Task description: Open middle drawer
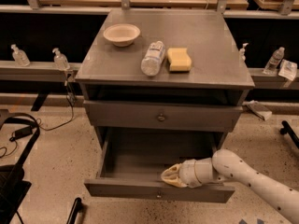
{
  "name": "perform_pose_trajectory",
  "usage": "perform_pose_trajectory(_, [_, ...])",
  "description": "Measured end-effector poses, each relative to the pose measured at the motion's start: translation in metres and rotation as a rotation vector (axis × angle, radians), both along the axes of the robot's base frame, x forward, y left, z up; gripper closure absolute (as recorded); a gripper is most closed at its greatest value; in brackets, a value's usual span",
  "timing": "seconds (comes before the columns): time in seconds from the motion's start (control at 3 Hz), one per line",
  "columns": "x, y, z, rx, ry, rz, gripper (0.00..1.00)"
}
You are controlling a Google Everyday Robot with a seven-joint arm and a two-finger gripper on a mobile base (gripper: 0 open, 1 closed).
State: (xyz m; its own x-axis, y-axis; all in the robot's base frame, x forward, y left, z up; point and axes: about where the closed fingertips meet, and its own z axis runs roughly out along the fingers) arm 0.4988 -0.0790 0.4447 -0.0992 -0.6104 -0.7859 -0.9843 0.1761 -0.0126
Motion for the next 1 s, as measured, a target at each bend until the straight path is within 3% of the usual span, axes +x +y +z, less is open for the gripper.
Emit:
perform_pose_trajectory(0.67, [0.001, -0.015, 0.034, 0.079, -0.073, -0.088, 1.0])
perform_pose_trajectory(1.0, [0.014, -0.039, 0.06, 0.122, -0.13, -0.179, 1.0])
